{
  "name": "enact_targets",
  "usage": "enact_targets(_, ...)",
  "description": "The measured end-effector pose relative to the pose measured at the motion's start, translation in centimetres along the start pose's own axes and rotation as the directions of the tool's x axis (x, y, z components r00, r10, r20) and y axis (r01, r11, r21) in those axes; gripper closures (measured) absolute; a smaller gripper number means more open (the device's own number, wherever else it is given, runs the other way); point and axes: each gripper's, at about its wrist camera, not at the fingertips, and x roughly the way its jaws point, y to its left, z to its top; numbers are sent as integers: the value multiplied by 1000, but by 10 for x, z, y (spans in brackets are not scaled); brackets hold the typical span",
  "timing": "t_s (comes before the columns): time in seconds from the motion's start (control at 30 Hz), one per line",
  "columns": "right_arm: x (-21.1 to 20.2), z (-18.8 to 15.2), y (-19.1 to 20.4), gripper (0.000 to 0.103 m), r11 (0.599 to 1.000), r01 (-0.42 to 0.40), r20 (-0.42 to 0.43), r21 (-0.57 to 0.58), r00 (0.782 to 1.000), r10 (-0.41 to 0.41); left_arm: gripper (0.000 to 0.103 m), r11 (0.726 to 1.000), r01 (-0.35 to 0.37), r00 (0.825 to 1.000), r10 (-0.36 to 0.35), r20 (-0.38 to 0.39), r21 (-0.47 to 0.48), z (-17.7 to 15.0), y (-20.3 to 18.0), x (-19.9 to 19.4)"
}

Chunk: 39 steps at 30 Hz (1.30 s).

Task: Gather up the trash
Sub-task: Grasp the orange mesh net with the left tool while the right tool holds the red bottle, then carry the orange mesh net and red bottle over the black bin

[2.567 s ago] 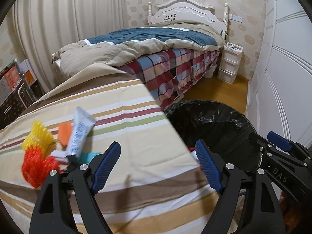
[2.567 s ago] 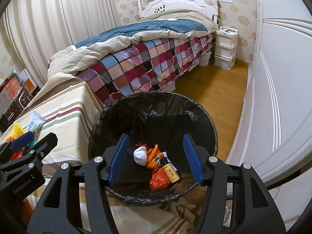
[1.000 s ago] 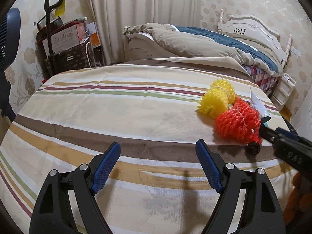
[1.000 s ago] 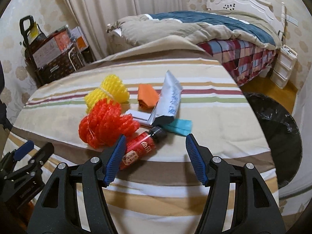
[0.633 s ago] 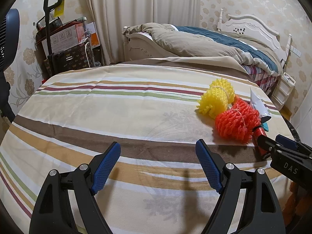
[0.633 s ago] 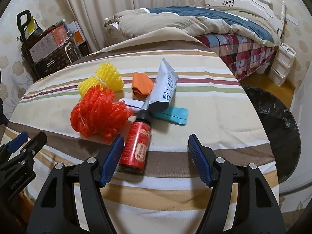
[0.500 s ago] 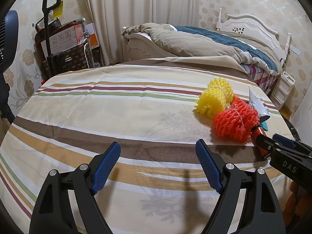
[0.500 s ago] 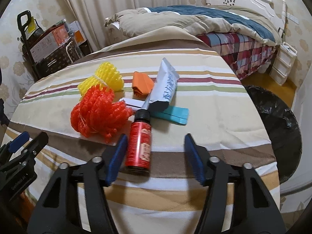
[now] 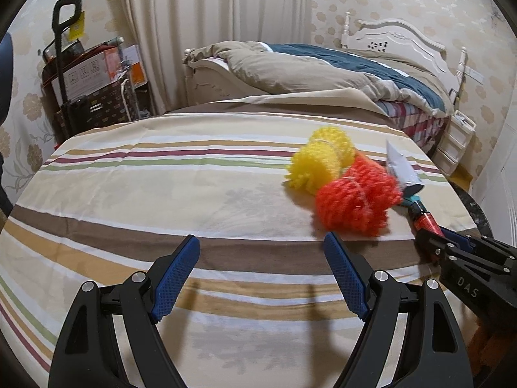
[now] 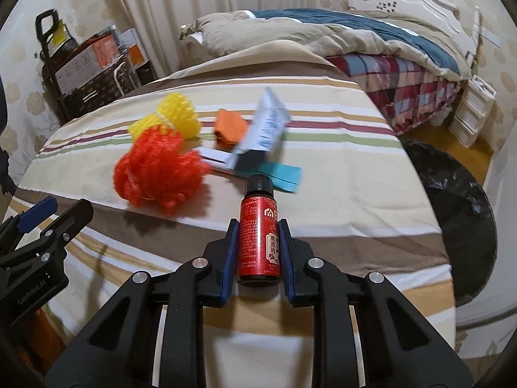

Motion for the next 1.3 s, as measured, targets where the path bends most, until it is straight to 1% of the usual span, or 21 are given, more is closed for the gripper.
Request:
enact_targets(0.17,-6,-5,-24,80,999,34,8,36,999,-34,24,999,36,999,-36,-3,31,2,-20,2)
enact_targets(0.37,-9,-6,-45,80,996,43,14,74,999,-44,24,997,52,999,-51,-11,62,6,-39,8)
enact_targets(0.57,-10,-6,-53,80,996,31,16,82,999,-33,20,994,90,996,-87,-35,70,14,-51,19)
enact_targets(0.77,-11,-6,-54,80,996,20,17,82,1000,-21,20,991,90,995,-87,-42,96,20,-65,27)
enact_targets(0.83,-10,-6,-54,80,996,17,17,82,1000,-18,20,991,80,996,-75,-45,104,20,-67,28)
enact_targets(0.9,-10,-7,-54,80,997,14,17,82,1000,-16,28,990,79,996,-74,-47,113,18,-69,28)
enact_targets(0.93,-10,-7,-54,80,996,14,17,83,1000,-16,37,990,78,996,-72,-54,120,17,-69,29)
enact_targets(1.0,-10,-7,-54,80,997,12,18,82,1000,-13,39,990,79,996,-73,-53,118,17,-69,29)
enact_targets(1.07,-10,-7,-54,80,997,11,18,81,1000,-12,47,990,81,996,-77,-47,113,16,-67,28)
enact_targets(1.13,-11,-7,-54,80,997,13,18,81,1000,-14,49,990,84,996,-80,-44,111,15,-67,26)
enact_targets(1.17,-11,-7,-54,80,997,13,18,82,1000,-14,53,990,85,996,-81,-42,112,15,-67,26)
enact_targets(1.3,-11,-7,-54,80,997,13,20,82,1000,-15,58,989,94,995,-89,-41,112,11,-66,21)
